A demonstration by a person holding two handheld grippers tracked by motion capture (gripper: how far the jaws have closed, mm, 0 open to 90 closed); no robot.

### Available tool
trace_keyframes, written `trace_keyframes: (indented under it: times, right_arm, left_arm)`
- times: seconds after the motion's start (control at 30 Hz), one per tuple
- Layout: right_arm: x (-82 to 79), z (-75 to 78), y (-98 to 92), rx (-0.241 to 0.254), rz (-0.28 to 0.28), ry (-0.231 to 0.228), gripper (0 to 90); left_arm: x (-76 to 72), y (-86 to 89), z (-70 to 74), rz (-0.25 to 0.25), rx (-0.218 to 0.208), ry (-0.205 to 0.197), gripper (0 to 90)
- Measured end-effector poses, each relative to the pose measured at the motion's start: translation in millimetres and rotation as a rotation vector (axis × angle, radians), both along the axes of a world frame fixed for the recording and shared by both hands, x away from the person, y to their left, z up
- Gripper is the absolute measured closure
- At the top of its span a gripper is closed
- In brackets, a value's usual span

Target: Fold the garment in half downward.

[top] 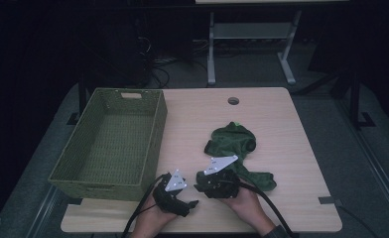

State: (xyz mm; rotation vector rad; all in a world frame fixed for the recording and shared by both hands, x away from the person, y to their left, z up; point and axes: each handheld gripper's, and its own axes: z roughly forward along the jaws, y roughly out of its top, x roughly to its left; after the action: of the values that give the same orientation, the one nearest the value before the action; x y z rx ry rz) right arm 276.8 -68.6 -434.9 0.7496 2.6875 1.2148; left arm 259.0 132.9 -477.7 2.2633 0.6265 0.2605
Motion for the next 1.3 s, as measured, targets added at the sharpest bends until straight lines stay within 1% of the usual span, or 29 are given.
trace_keyframes:
  times: [0.03,0.07,0.1,0.13,0.2,0.27,0.3,0.33,0.37,0.4,0.43,0.5,0.53,0.57,0.63,0.77,0.83,0.9,0.97,1.07,1.17,1.2,1.3]
  right_arm:
    - [0.0,0.0,0.0,0.0,0.0,0.0,68.2]
    - [2.3,-6.7,3.5,-0.026,-0.006,0.0,68.2]
    - [3.2,-10.0,4.7,-0.035,-0.016,0.01,68.3]
    - [5.2,-13.2,5.1,-0.05,-0.016,0.006,68.3]
    - [7.3,-17.9,4.9,-0.062,-0.032,-0.001,68.8]
    - [8.2,-19.7,4.5,-0.063,-0.039,-0.005,68.9]
    - [9.0,-20.6,4.2,-0.073,-0.047,-0.007,68.9]
    - [10.3,-21.9,3.7,-0.082,-0.046,-0.019,69.8]
    - [10.6,-23.6,4.1,-0.085,-0.05,-0.017,70.1]
    - [11.6,-28.7,5.2,-0.095,-0.05,-0.007,72.7]
    - [11.6,-28.7,5.2,-0.095,-0.05,-0.007,72.7]
    - [10.3,-31.7,5.0,-0.086,-0.064,-0.025,78.4]
    - [9.7,-32.1,4.8,-0.085,-0.069,-0.027,81.4]
    - [9.6,-32.2,4.5,-0.084,-0.062,-0.012,83.9]
    - [9.1,-32.4,3.6,-0.089,-0.048,-0.018,86.0]
    - [10.0,-32.1,1.3,-0.073,-0.042,0.019,86.7]
    - [7.7,-30.1,0.7,-0.074,-0.031,0.037,86.8]
    - [6.4,-28.8,0.4,-0.071,-0.027,0.034,86.8]
    - [4.4,-25.0,-1.1,-0.052,-0.025,0.035,86.8]
    - [3.4,-17.8,-4.8,-0.026,-0.019,0.01,86.7]
    - [2.2,-11.0,-9.3,-0.004,-0.034,0.013,86.7]
    - [2.1,-8.9,-11.2,0.005,-0.033,0.002,86.7]
    - [0.8,-1.8,-16.8,0.027,-0.045,-0.01,86.6]
  left_arm:
    - [-0.1,0.0,0.0,0.0,-0.001,0.001,13.1]
    - [-0.1,0.0,-0.1,0.0,-0.001,0.001,13.1]
    - [0.4,0.4,0.2,-0.004,0.007,-0.003,13.1]
    - [0.5,0.5,0.3,-0.005,0.009,-0.003,13.0]
    - [0.3,0.2,0.1,-0.002,0.003,-0.002,13.1]
    - [0.4,0.5,0.3,-0.005,0.008,-0.003,13.1]
    - [0.5,0.6,0.4,-0.006,0.01,-0.003,13.0]
    - [0.5,0.6,0.4,-0.007,0.01,-0.003,13.0]
    - [0.5,0.6,0.4,-0.007,0.01,-0.003,13.0]
    - [0.5,0.6,0.4,-0.008,0.01,-0.002,13.0]
    - [0.7,0.7,0.4,-0.009,0.012,-0.004,13.0]
    - [0.5,0.6,0.3,-0.008,0.01,-0.001,13.0]
    - [0.5,0.6,0.3,-0.008,0.01,0.0,13.0]
    - [0.4,0.6,0.3,-0.008,0.01,0.0,13.1]
    - [0.5,0.6,0.3,-0.008,0.01,0.0,13.0]
    - [0.5,0.6,0.4,-0.009,0.01,0.0,13.0]
    - [0.5,0.6,0.4,-0.008,0.01,0.0,13.0]
    - [0.3,0.4,0.2,-0.006,0.005,0.001,13.1]
    - [0.6,0.7,0.4,-0.008,0.01,0.0,13.1]
    - [0.6,0.4,0.2,-0.006,0.005,-0.004,13.1]
    - [0.7,0.5,0.3,-0.007,0.008,-0.003,13.1]
    - [0.4,0.1,0.0,-0.004,0.001,-0.001,13.0]
    - [0.1,0.0,0.0,-0.002,-0.001,0.002,13.0]
